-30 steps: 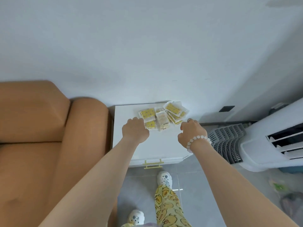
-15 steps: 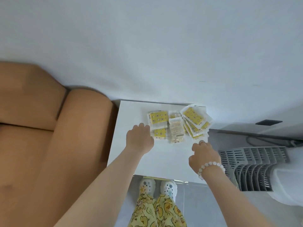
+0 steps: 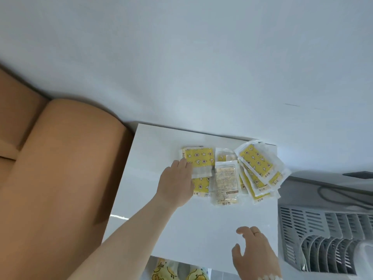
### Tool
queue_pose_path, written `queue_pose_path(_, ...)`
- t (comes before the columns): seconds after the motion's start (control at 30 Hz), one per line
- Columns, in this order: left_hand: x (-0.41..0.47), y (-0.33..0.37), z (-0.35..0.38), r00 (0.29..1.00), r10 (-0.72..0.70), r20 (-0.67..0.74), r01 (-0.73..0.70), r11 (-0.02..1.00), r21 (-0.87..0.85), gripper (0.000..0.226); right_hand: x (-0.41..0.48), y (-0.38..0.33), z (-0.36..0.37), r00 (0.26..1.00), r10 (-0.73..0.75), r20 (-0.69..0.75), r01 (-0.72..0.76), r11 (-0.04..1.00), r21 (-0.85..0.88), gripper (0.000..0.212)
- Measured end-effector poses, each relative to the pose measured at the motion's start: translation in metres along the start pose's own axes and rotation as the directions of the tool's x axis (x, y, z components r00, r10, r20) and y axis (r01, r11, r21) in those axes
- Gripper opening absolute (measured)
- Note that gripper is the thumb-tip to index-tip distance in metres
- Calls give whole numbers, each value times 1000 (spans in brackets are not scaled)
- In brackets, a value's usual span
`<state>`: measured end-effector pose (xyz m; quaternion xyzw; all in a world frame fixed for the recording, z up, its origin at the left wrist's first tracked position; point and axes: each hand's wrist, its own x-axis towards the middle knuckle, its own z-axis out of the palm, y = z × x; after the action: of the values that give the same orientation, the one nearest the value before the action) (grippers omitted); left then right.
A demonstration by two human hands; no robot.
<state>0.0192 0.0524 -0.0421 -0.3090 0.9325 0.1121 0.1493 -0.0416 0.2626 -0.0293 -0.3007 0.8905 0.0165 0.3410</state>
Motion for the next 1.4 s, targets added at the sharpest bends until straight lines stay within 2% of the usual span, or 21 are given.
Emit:
queue_pose_path(0.1, 38, -4, -7, 993, -71, -95, 66, 996, -58, 36, 6, 10, 8, 997, 69, -33, -66, 996, 64, 37)
queue_pose_path(0.2, 65, -1, -7, 994, -97, -43, 93, 991, -97, 47, 4, 17, 13, 994, 95, -54, -89, 991, 102, 37)
queue_pose_path(0.37, 70, 2, 4, 996, -68, 58, 71, 996, -47, 54, 2, 18, 13, 995, 82, -61, -73, 987, 144, 36)
queue_pose_path(0.5, 69, 4, 7, 995, -85, 43, 88, 993, -75, 52, 3, 13, 14, 995, 55, -89, -37, 981, 193, 36)
queue_pose_path(0.67, 64, 5, 12, 981, -192, 12, 193, 981, -34, 47, -6, 12, 28, 986, 72, -150, -29, 962, 272, 34)
queue_pose_path(0.73, 57, 7, 16, 954, -300, 28, 301, 947, -111, 48, -11, 13, 32, 990, 61, -124, -23, 958, 287, 38)
queue_pose_path(0.8, 52, 9, 18, 920, -389, 48, 391, 901, -188, 51, -10, 15, 34, 991, -23, -134, 48, 981, 187, 52)
queue_pose_path(0.87, 49, 11, 18, 899, -434, 55, 433, 867, -246, 50, -8, 18, 35, 985, -19, -171, 45, 988, 146, 58)
queue_pose_path(0.93, 46, 13, 18, 890, -451, 70, 447, 832, -329, 46, -11, 21, 32, 979, -13, -202, 43, 988, 149, 54)
queue_pose_path(1.03, 41, 14, 18, 866, -481, 134, 485, 746, -457, 38, -17, 19, 26, 989, 80, -120, -47, 966, 255, 35)
queue_pose_path(1.17, 31, 6, 20, 797, -558, 230, 586, 623, -519, 30, -19, 14, 16, 996, 69, -48, -51, 952, 300, 31)
queue_pose_path(1.27, 23, -3, 23, 772, -581, 257, 596, 519, -613, 27, -21, 8, 11, 992, 118, 43, -126, 897, 424, 36)
queue_pose_path(1.33, 12, -9, 21, 754, -605, 256, 573, 415, -707, 27, -18, 6, 8, 972, 225, 69, -218, 748, 627, 34)
queue_pose_path(1.4, -6, -10, 13, 743, -627, 234, 527, 332, -782, 26, -11, 1, 0, 937, 328, 123, -295, 551, 781, 19)
